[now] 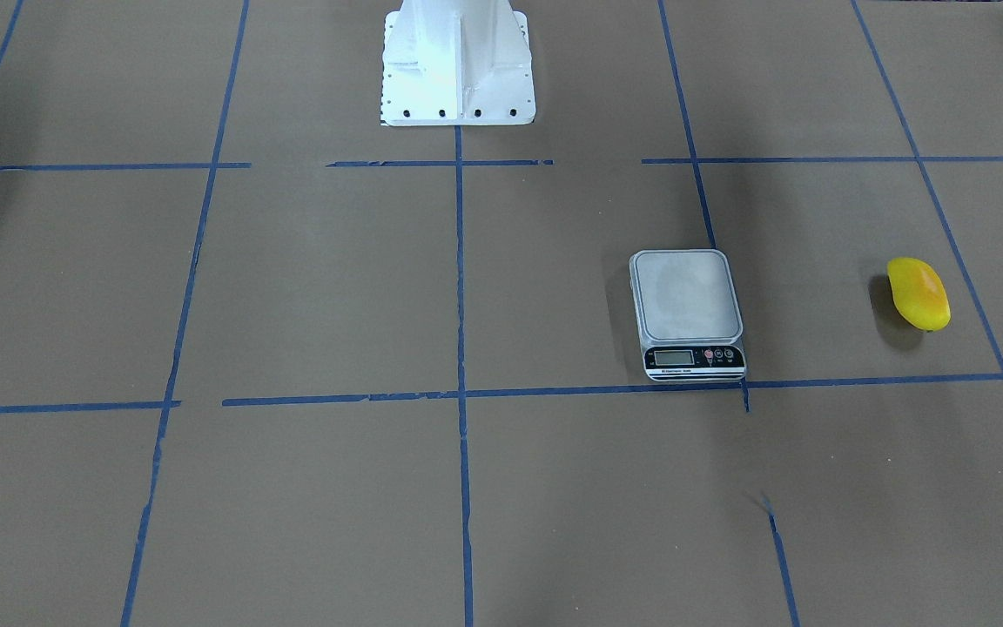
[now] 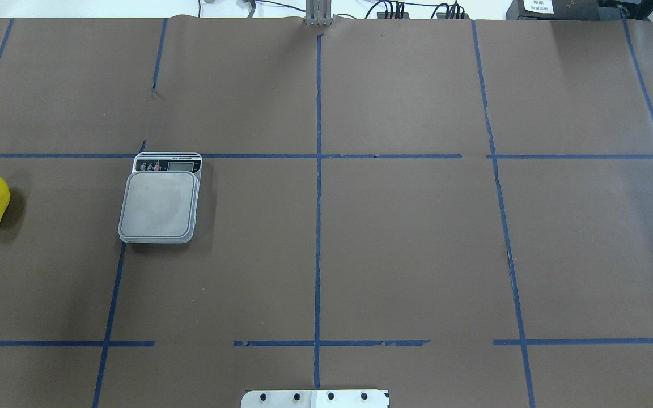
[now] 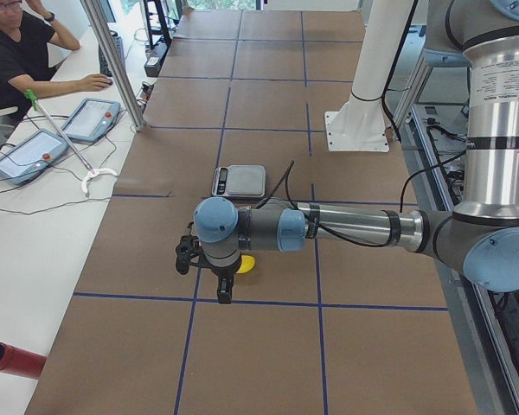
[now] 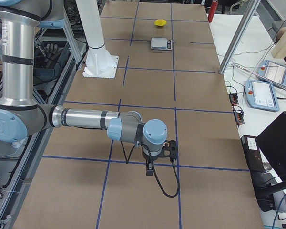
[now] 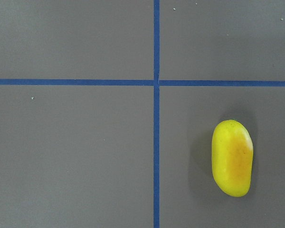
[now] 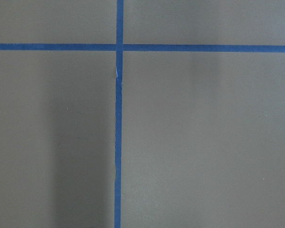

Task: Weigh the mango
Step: 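Move the left gripper toward the yellow mango at the table edge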

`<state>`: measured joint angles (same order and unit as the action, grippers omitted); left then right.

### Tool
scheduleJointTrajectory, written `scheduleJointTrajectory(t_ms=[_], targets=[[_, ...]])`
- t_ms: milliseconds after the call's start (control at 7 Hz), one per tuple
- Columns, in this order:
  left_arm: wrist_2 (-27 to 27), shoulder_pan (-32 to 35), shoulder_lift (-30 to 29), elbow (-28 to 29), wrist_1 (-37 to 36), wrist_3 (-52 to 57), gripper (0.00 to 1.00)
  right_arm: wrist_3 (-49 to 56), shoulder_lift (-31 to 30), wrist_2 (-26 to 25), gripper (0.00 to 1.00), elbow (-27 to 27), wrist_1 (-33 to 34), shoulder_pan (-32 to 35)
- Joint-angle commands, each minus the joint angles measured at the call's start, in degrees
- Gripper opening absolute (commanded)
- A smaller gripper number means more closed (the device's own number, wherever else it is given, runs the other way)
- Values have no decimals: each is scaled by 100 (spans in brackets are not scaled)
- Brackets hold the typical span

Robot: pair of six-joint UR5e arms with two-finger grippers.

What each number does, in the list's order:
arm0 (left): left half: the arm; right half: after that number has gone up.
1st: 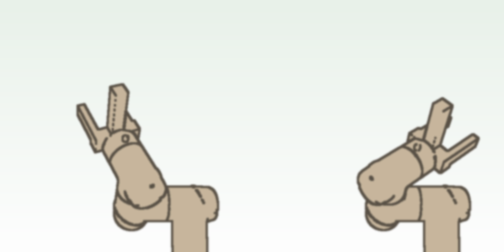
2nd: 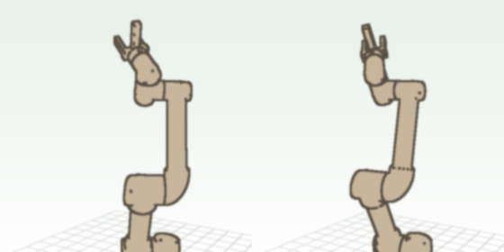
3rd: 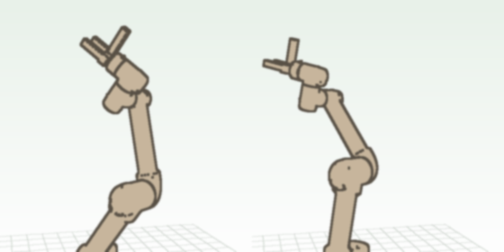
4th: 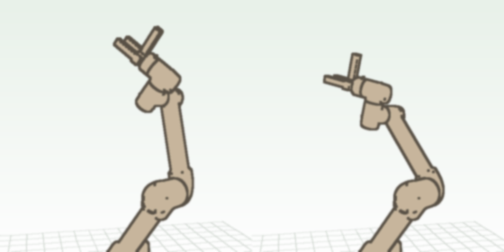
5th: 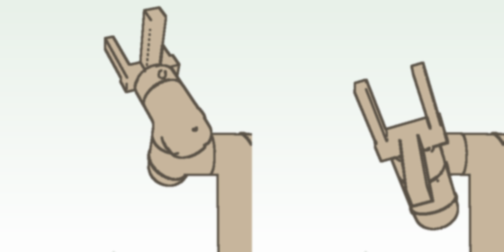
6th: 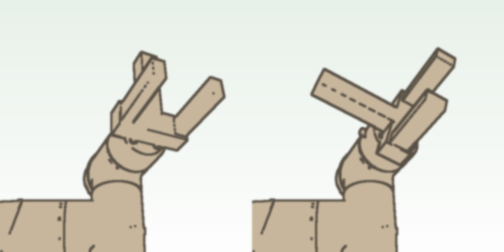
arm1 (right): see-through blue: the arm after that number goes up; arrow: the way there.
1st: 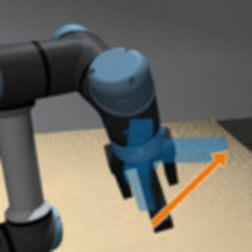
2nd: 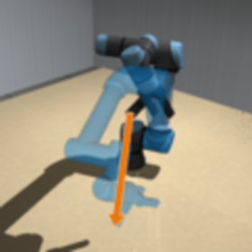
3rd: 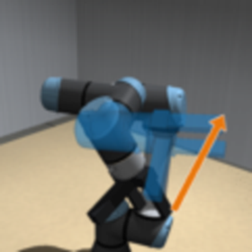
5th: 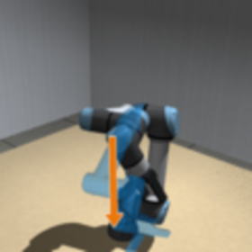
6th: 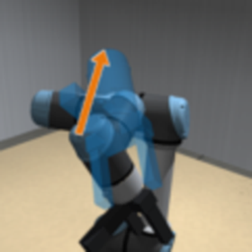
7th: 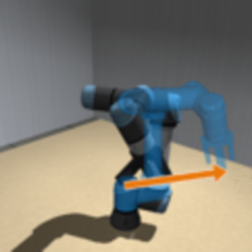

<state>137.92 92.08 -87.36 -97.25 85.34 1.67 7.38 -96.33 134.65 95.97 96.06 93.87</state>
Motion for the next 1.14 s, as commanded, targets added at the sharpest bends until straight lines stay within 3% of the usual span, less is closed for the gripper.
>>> scheduleJointTrajectory(t_ms=[0, 429, 857, 1000], targets=[[-2, -6, -9, 22, 9, 0, 100, 0, 0, 0, 100, 1, 0, 0], [-37, -67, -166, -372, 158, -79, 100, 0, 0, 0, 100, 1, 0, 0], [-345, -375, -194, -278, 1489, -474, 100, 0, 0, 0, 100, 1, 0, 0], [-414, -610, -194, -355, 1598, -805, 100, 0, 0, 0, 100, 1, 0, 0]])
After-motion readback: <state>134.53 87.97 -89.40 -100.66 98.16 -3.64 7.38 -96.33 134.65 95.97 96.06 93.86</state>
